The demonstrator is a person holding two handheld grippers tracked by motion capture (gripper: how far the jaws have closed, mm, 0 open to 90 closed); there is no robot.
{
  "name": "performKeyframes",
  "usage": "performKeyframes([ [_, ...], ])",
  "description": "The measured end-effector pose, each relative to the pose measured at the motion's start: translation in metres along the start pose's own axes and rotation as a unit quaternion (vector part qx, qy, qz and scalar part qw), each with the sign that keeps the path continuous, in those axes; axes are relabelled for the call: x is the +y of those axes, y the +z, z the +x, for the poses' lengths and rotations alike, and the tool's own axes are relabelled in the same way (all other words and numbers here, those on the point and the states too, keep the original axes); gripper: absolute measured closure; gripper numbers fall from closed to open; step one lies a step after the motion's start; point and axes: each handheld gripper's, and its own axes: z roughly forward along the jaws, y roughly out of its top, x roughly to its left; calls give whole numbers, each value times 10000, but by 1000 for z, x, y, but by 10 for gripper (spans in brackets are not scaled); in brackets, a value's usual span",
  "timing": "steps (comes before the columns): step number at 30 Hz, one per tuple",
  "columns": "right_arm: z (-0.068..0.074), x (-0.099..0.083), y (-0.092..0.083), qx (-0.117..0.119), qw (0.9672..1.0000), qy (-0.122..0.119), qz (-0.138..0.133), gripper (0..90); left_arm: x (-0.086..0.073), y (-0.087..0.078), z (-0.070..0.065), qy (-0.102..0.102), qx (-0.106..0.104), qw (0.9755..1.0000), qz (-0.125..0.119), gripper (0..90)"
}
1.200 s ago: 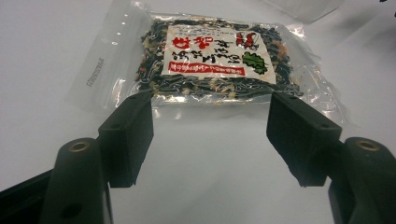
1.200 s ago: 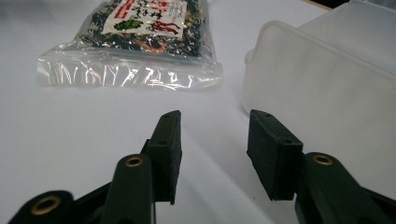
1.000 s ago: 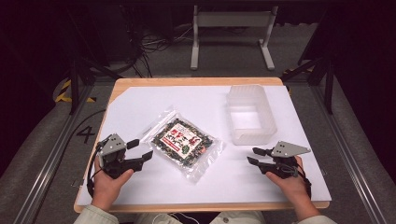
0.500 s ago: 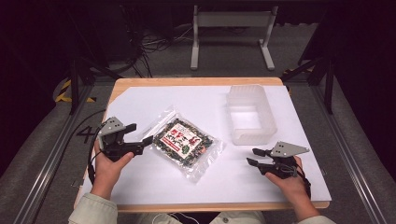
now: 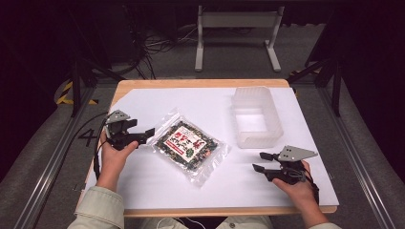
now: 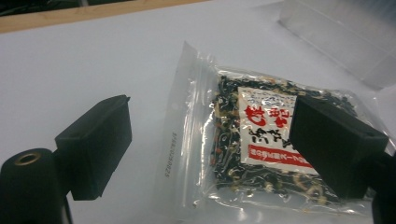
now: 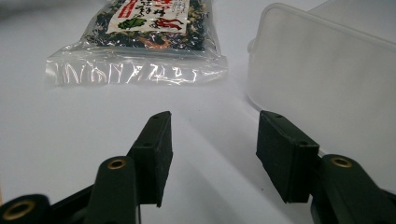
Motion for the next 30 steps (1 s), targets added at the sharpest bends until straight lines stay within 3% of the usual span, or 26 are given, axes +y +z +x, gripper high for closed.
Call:
performKeyframes([
  [2,0,-1,-1,-13,10000,-5,1,430,-3,9,2,-81,10,10000,47,147],
  [4,1,-1,-2,-27,10000,-3,-6,422,-5,16,2,95,130,9997,158,155],
  [5,1,-2,-2,-30,10000,-6,-5,418,-6,18,3,124,122,9997,147,156],
  [9,0,-3,-4,-40,10000,13,-9,404,-9,21,8,-102,-58,9999,52,163],
  [12,0,-4,-4,-33,10000,41,-3,388,-11,24,10,-1,-29,10000,28,168],
  [15,1,-4,-4,-33,10000,19,-18,370,-15,30,12,64,-58,9998,183,179],
  [19,2,-4,-4,-23,10000,5,-7,368,-22,39,17,-71,-121,9987,492,187],
  [23,2,-4,-3,-37,10000,-14,14,364,-26,42,20,-150,-124,9980,600,204],
  [30,2,-4,-2,-21,10000,-63,13,351,-32,48,20,-166,-324,9942,1010,265],
])
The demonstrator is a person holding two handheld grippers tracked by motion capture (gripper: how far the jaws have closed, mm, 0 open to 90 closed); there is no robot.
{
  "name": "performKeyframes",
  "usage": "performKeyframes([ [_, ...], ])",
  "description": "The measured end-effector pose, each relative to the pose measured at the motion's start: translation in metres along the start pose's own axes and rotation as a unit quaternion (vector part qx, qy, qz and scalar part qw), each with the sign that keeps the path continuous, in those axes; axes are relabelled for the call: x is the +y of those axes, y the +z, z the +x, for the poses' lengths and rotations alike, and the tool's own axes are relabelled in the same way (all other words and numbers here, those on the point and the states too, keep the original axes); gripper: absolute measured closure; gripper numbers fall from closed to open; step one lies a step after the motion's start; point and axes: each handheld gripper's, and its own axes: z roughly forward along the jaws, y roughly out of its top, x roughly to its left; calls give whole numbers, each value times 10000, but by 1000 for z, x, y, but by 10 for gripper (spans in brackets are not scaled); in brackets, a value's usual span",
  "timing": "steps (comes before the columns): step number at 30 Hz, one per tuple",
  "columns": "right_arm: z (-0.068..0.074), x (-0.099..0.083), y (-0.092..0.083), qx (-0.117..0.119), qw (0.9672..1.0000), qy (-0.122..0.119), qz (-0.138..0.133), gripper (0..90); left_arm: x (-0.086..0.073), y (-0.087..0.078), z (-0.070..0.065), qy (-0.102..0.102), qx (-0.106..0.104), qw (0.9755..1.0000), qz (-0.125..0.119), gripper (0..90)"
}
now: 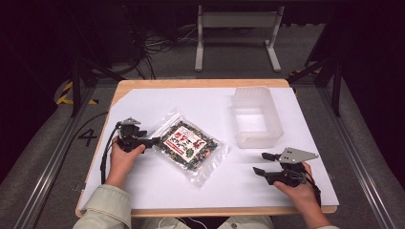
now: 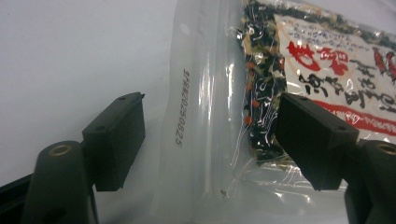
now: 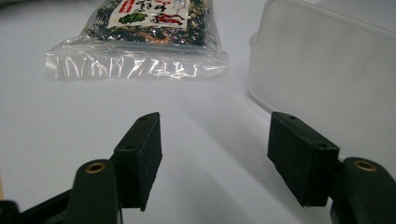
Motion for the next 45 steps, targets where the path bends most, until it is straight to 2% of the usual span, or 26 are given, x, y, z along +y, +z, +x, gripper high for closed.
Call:
performKeyframes([
  [4,0,0,0,7,10000,-14,8,349,-1,-1,0,-20,-25,10000,-23,282],
  [7,0,0,1,22,10000,-22,13,345,-2,-1,-1,29,57,10000,-38,346],
  [11,0,0,1,31,10000,-23,0,344,-2,-2,-3,-95,-97,9999,13,465],
  [12,0,0,1,31,10000,-23,0,344,-2,-3,-3,-134,-164,9998,33,465],
  [13,1,0,1,37,10000,-28,8,343,-3,-3,-3,-195,-200,9996,52,514],
  [20,1,0,2,54,10000,-25,-4,338,-3,-6,-2,-339,-292,9989,137,564],
  [22,1,0,2,65,10000,-22,-12,337,-4,-7,-1,-399,-354,9984,180,636],
  [24,1,0,2,67,10000,-22,-11,335,-4,-7,-1,-442,-401,9981,173,641],
  [28,1,0,2,72,10000,-16,-14,333,-3,-8,-5,-327,-270,9989,207,660],
  [29,1,0,2,75,10000,-19,-14,332,-3,-8,-8,-265,-223,9992,200,690],
  [31,1,0,2,81,10000,-32,-17,332,-3,-9,-12,-217,-268,9992,206,783],
  [34,1,1,3,95,9999,-40,-22,328,-3,-9,-14,-128,-199,9995,218,795],
  [39,2,1,3,110,9999,-43,-19,326,-5,-9,-13,-232,-260,9992,172,801],
  [41,2,1,3,116,9999,-39,-13,327,-6,-9,-14,-243,-209,9994,104,803],
  [42,1,1,3,128,9999,-37,-3,334,-7,-11,-14,-278,-95,9996,-20,806],
  [43,1,1,3,150,9999,-28,9,345,-8,-12,-13,-401,-136,9991,-16,894],
  [44,1,1,3,150,9999,-28,9,345,-8,-12,-13,-401,-136,9991,-16,895],
  [45,2,1,3,169,9999,-25,27,351,-9,-12,-9,-477,-227,9986,-75,895],
])
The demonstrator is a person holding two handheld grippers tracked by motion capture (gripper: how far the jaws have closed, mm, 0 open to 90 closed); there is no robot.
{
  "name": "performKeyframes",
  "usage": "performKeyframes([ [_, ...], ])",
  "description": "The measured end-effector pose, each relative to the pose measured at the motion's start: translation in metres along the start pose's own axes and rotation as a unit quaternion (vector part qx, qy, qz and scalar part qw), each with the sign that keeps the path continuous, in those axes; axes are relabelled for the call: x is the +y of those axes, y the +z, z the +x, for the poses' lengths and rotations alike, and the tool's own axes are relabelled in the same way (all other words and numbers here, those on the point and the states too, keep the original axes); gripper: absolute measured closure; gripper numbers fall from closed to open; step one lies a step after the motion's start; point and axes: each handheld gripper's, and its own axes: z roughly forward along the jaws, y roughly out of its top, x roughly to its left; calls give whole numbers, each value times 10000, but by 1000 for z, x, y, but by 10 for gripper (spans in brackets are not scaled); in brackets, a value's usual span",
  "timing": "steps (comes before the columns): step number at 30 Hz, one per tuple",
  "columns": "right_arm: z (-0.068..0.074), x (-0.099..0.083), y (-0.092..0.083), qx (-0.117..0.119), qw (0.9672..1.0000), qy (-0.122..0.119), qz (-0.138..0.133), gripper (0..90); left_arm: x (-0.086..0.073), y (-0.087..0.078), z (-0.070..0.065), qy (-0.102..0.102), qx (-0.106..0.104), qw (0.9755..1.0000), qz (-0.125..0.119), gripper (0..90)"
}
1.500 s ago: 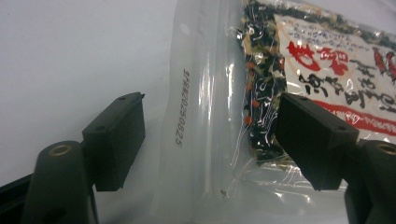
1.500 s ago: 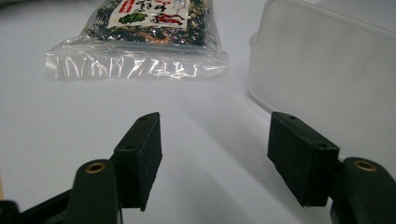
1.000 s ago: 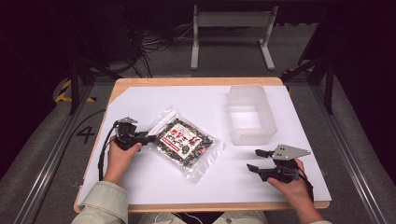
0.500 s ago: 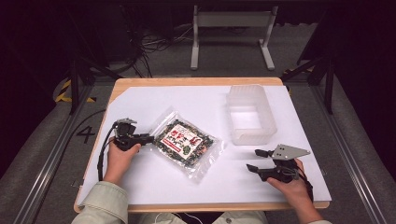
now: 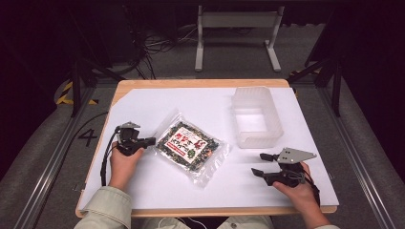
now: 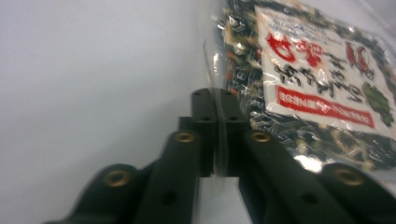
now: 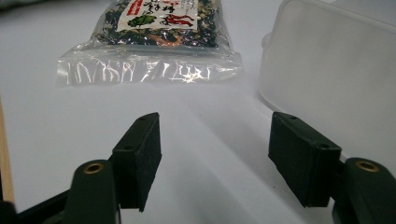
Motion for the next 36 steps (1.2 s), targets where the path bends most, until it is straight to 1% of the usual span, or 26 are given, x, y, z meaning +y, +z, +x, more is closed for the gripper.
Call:
performKeyframes([
  [1,0,0,0,3,10000,-4,24,356,-1,-1,1,-95,-35,9999,-53,896],
  [2,0,0,0,13,10000,-6,28,358,0,-2,0,-98,-34,9999,-121,896],
  [4,0,1,0,26,10000,0,29,360,2,-8,-3,-29,-2,9997,-251,897],
  [5,0,1,1,26,10000,3,33,360,3,-11,-4,4,-14,9994,-343,897],
  [6,0,1,0,23,10000,3,39,360,5,-16,-6,-20,-75,9988,-481,897],
  [7,0,1,0,29,10000,8,31,362,6,-19,-7,-25,-100,9985,-537,897],
  [10,1,1,0,47,10000,-7,25,374,10,-30,-14,192,10,9975,-685,897],
  [11,1,2,-1,57,10000,-8,30,380,10,-30,-14,192,10,9975,-685,897],
  [12,1,2,-1,83,10000,-8,26,386,12,-37,-19,287,27,9966,-774,897],
  [14,2,3,-1,107,9999,-18,37,395,14,-43,-21,286,-78,9950,-949,897],
  [15,2,3,-1,107,9999,-18,37,395,14,-43,-21,286,-78,9950,-949,897],
  [16,2,4,-2,114,9999,-31,45,398,17,-48,-23,319,-125,9943,-1014,897],
  [18,3,6,-2,135,9999,-51,25,400,21,-57,-28,407,-149,9924,-1151,897],
  [19,3,7,-3,137,9999,-42,7,400,23,-62,-31,397,-224,9911,-1250,897],
  [21,4,9,-4,148,9999,-47,-41,402,26,-69,-35,404,-337,9892,-1368,897],
  [24,5,13,-6,202,9997,-60,-113,410,32,-83,-48,636,-411,9853,-1534,897],
  [25,5,15,-7,204,9997,-69,-146,418,34,-87,-52,722,-434,9836,-1596,897],
  [26,6,17,-9,207,9996,-80,-178,425,35,-91,-56,753,-467,9824,-1643,897],
  [28,7,21,-11,228,9994,-83,-250,432,38,-98,-62,854,-510,9793,-1765,897],
  [31,8,26,-13,252,9990,-60,-360,436,42,-107,-70,934,-591,9756,-1899,897],
  [34,7,33,-16,225,9985,-48,-504,435,46,-115,-78,1067,-641,9723,-1979,897],
  [36,6,39,-18,216,9983,-49,-547,435,49,-121,-85,1184,-641,9695,-2046,897],
])
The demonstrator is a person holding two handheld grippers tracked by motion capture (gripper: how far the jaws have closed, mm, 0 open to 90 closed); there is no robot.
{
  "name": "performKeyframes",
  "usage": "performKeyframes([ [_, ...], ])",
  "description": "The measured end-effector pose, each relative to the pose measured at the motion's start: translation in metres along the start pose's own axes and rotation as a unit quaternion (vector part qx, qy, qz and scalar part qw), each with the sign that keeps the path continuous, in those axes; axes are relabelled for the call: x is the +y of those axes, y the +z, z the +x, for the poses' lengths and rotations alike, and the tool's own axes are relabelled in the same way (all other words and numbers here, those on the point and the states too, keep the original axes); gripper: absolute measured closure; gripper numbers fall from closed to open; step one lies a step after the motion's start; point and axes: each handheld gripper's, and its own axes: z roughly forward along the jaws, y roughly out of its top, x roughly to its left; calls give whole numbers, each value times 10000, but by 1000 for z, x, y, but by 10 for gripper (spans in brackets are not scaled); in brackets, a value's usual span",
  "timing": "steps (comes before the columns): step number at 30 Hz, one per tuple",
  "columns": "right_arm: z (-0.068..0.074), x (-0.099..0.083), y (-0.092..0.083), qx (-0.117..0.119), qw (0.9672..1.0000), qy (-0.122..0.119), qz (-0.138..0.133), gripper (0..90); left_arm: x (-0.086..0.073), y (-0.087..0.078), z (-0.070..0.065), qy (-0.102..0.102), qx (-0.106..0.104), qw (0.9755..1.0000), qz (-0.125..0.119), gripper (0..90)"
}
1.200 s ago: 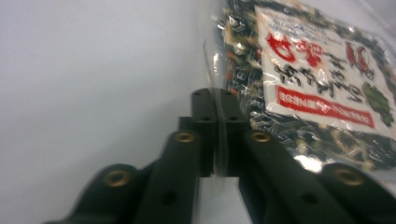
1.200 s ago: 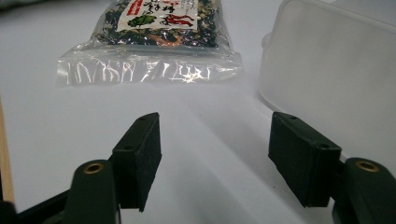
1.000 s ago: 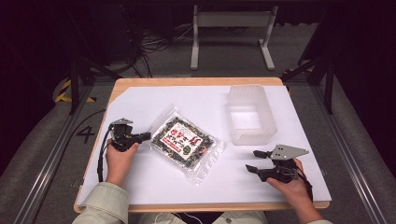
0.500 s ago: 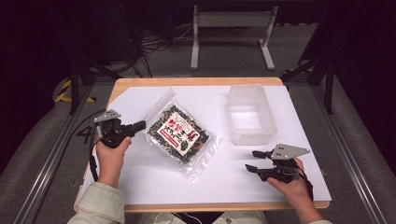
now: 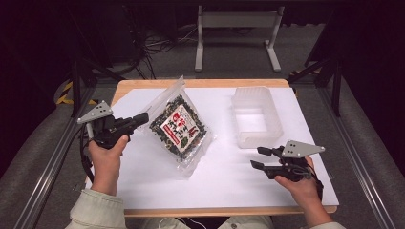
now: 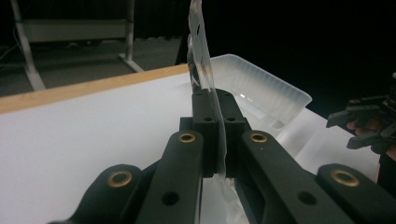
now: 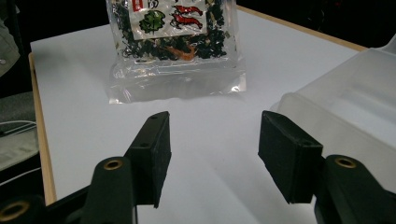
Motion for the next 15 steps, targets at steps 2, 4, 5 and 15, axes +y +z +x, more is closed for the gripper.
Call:
performKeyframes([
  [2,-1,6,-2,-7,10000,-26,-62,437,6,-3,-6,91,-5,9999,-50,897],
  [4,-2,9,-3,-13,9999,-34,-97,440,12,-5,-12,223,17,9997,-92,897],
  [5,-2,12,-3,-38,9999,-52,-129,442,16,-6,-16,299,47,9995,-110,897],
  [15,-4,23,0,0,10000,29,-52,462,30,-12,-31,502,-28,9985,-232,897],
])
